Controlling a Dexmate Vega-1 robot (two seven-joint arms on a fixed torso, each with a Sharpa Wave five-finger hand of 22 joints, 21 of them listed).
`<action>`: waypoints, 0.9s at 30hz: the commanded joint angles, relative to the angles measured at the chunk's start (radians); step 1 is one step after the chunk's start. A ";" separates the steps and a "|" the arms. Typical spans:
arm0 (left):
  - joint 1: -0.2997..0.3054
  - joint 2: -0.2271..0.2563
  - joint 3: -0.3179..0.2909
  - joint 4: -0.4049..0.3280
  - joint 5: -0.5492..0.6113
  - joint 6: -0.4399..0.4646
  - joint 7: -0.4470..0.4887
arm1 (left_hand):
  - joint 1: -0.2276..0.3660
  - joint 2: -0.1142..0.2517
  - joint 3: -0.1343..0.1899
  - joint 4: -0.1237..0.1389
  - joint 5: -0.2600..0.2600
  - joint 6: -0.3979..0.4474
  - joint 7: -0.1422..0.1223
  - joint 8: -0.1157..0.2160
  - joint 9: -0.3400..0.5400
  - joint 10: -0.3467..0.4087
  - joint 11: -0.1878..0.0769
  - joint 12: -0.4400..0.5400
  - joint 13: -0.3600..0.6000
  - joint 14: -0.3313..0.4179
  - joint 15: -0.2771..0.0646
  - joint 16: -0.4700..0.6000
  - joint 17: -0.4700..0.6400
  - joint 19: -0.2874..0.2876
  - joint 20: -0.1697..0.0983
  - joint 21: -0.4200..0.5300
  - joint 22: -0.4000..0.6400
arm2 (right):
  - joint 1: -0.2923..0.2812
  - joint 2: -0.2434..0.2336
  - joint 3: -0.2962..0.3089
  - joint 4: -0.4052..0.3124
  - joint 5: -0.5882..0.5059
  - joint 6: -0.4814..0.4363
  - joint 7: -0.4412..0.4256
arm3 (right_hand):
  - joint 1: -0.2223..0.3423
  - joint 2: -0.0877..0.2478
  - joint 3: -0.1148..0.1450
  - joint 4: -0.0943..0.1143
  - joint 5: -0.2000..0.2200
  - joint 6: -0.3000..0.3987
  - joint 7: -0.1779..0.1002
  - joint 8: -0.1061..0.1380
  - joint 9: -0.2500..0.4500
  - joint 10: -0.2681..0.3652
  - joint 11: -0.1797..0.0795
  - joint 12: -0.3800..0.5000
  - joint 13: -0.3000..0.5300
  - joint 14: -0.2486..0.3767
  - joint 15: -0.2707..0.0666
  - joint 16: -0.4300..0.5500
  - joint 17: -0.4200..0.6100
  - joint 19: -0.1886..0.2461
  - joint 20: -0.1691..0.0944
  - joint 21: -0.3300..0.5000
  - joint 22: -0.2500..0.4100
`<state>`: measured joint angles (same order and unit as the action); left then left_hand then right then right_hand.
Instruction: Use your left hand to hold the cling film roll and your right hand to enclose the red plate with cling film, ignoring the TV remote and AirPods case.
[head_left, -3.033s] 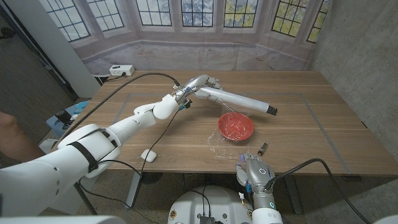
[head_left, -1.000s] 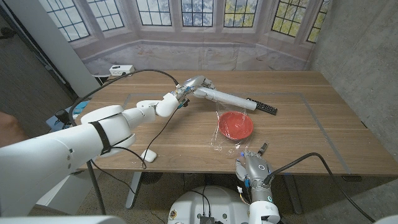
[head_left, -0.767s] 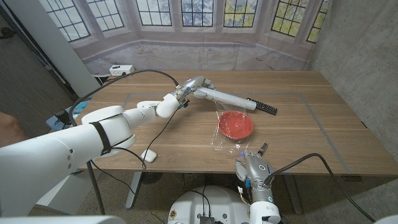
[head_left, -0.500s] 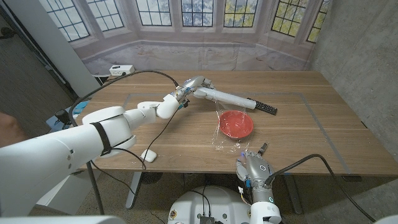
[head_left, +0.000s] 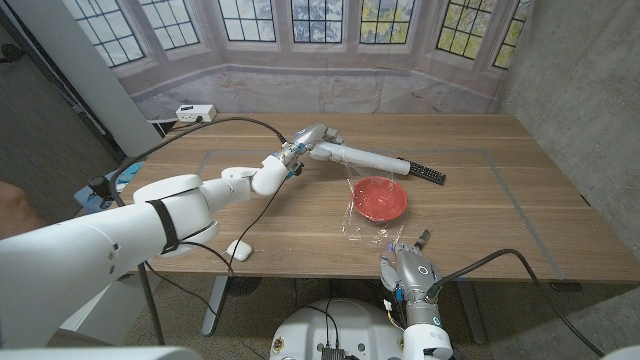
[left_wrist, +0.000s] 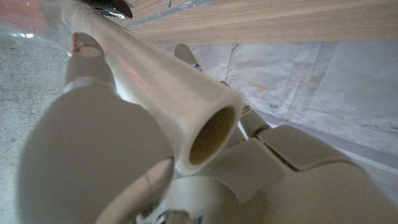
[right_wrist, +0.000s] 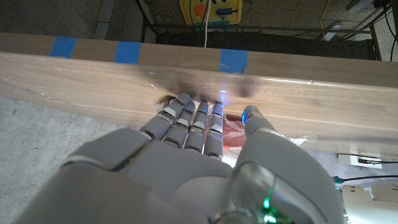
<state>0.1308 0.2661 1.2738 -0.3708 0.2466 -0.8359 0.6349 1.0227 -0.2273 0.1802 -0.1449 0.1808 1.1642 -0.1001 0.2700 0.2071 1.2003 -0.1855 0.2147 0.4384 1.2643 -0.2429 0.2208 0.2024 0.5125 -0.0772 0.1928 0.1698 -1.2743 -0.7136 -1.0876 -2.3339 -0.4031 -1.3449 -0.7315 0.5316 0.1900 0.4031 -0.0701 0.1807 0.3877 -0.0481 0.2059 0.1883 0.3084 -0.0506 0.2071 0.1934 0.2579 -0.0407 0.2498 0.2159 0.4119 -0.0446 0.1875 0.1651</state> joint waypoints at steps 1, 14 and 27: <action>0.009 0.010 0.013 0.002 -0.002 -0.002 0.047 | 0.326 0.329 -0.004 -0.003 0.000 -0.001 -0.007 0.005 0.002 -0.002 -0.001 -0.004 0.001 -0.001 0.001 -0.001 0.003 0.002 -0.003 0.003 0.004 | 0.002 0.013 0.000 0.018 0.021 0.008 -0.011 | -0.009 0.002 0.005 0.001 -0.003 0.009 -0.003 -0.002 0.004 0.007 -0.002 -0.001 0.003 0.009 -0.074 0.002 0.006 0.014 -0.059 0.007 0.002; 0.009 0.020 0.036 0.000 0.037 -0.032 0.132 | 0.325 0.330 -0.004 -0.002 0.000 -0.002 -0.009 0.005 0.002 -0.004 0.000 -0.005 0.000 -0.004 0.001 -0.002 0.003 0.001 -0.003 0.002 0.004 | 0.001 -0.005 -0.002 0.016 0.021 0.025 -0.017 | -0.008 0.003 0.009 0.003 -0.003 0.010 -0.002 -0.004 0.005 0.007 -0.002 -0.001 0.003 0.010 -0.075 0.002 0.006 0.015 -0.060 0.006 0.002; 0.008 0.021 0.048 0.000 0.065 -0.047 0.188 | 0.325 0.327 -0.006 -0.003 -0.001 -0.009 -0.021 0.003 0.002 -0.012 0.003 -0.010 -0.004 -0.017 0.000 -0.008 0.000 -0.008 -0.010 0.000 0.004 | -0.013 -0.022 0.003 0.002 0.014 0.021 -0.019 | -0.007 0.002 0.012 0.004 -0.003 0.011 -0.002 -0.005 0.005 0.008 -0.001 -0.002 0.003 0.010 -0.074 0.002 0.007 0.016 -0.059 0.006 0.002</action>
<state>0.1388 0.2840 1.3117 -0.3702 0.2881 -0.8699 0.7744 1.0229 -0.2274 0.1761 -0.1489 0.1808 1.1541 -0.1150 0.2669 0.2070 1.1937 -0.1837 0.2069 0.4358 1.2531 -0.2426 0.2196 0.2007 0.5068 -0.0828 0.1928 0.1698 -1.2781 -0.7235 -1.0856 -2.3206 -0.3852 -1.3191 -0.7482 0.5316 0.1900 0.4072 -0.0660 0.1807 0.3876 -0.0481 0.2033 0.1886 0.3084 -0.0506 0.2072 0.1946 0.2566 -0.0420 0.2480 0.2209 0.4172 -0.0502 0.1868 0.1649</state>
